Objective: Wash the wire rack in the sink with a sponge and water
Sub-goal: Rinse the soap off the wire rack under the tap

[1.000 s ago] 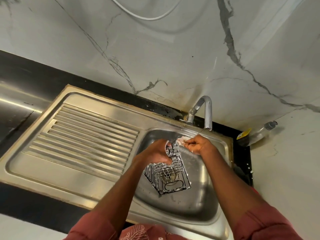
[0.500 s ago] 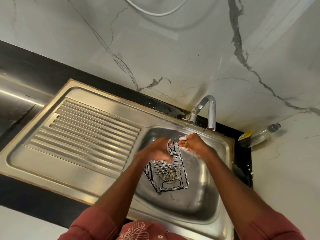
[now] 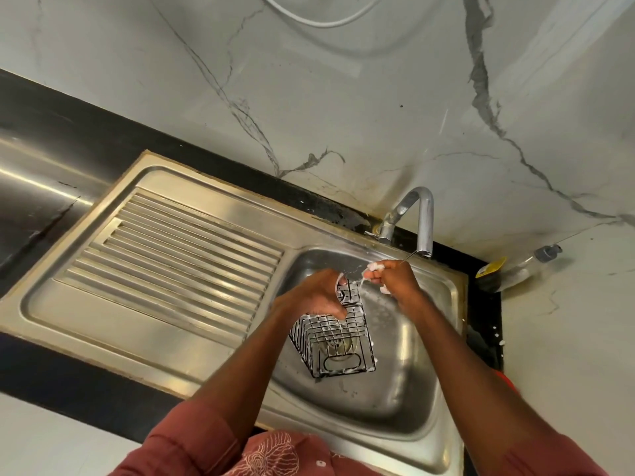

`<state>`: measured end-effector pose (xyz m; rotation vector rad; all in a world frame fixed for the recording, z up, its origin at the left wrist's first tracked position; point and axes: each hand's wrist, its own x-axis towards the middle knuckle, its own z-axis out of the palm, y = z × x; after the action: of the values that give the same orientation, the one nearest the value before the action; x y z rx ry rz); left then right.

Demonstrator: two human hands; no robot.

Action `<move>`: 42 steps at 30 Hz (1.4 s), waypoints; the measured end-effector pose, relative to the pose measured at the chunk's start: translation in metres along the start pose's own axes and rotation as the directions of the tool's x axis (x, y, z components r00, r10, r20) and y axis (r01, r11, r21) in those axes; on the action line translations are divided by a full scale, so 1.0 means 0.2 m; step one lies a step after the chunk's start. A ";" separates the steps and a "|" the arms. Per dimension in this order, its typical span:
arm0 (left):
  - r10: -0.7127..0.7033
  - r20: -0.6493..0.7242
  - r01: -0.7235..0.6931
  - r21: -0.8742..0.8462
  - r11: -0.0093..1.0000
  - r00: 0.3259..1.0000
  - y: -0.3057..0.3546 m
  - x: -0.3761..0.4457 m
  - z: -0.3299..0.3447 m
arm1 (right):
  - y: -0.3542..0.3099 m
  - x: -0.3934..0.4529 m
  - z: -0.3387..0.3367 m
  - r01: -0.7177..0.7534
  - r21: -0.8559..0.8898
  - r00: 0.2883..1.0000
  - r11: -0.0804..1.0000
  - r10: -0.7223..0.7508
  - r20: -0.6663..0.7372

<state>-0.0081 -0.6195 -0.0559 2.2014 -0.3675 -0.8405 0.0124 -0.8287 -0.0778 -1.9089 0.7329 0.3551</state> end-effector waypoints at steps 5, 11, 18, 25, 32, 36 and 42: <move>0.002 0.001 -0.002 -0.012 1.000 1.000 0.00 0.00 0.00 | -0.08 -0.02 -0.08 -0.314 0.338 0.940 0.887 0.241 0.240; 0.002 0.002 -0.002 -0.016 1.000 1.000 0.00 0.00 -0.01 | -0.11 -0.01 -0.13 -0.441 0.470 0.893 0.765 0.323 0.313; 0.011 0.007 -0.011 -0.012 1.000 1.000 0.00 0.01 -0.01 | -0.13 -0.07 -0.12 -0.512 0.409 0.855 0.756 0.400 0.330; 0.011 0.016 -0.011 -0.015 1.000 1.000 0.01 0.00 0.00 | -0.11 -0.07 -0.06 -0.485 0.398 0.874 0.778 0.416 0.252; 0.009 0.003 -0.009 0.002 1.000 1.000 0.01 -0.02 -0.02 | -0.07 -0.02 -0.01 -0.287 0.220 0.957 0.932 0.290 0.018; 0.019 0.016 -0.019 0.001 1.000 1.000 0.02 -0.03 -0.02 | 0.01 0.04 0.01 -0.106 -0.024 0.983 0.994 0.101 -0.156; 0.034 0.003 -0.034 -0.002 0.999 0.999 -0.03 0.00 -0.02 | -0.09 -0.03 0.05 0.143 -0.460 0.987 0.877 -0.160 0.001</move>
<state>-0.0055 -0.6132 -0.0574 2.1863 -0.4044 -0.8262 0.0197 -0.8118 -0.0666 -2.4113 0.5469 0.4225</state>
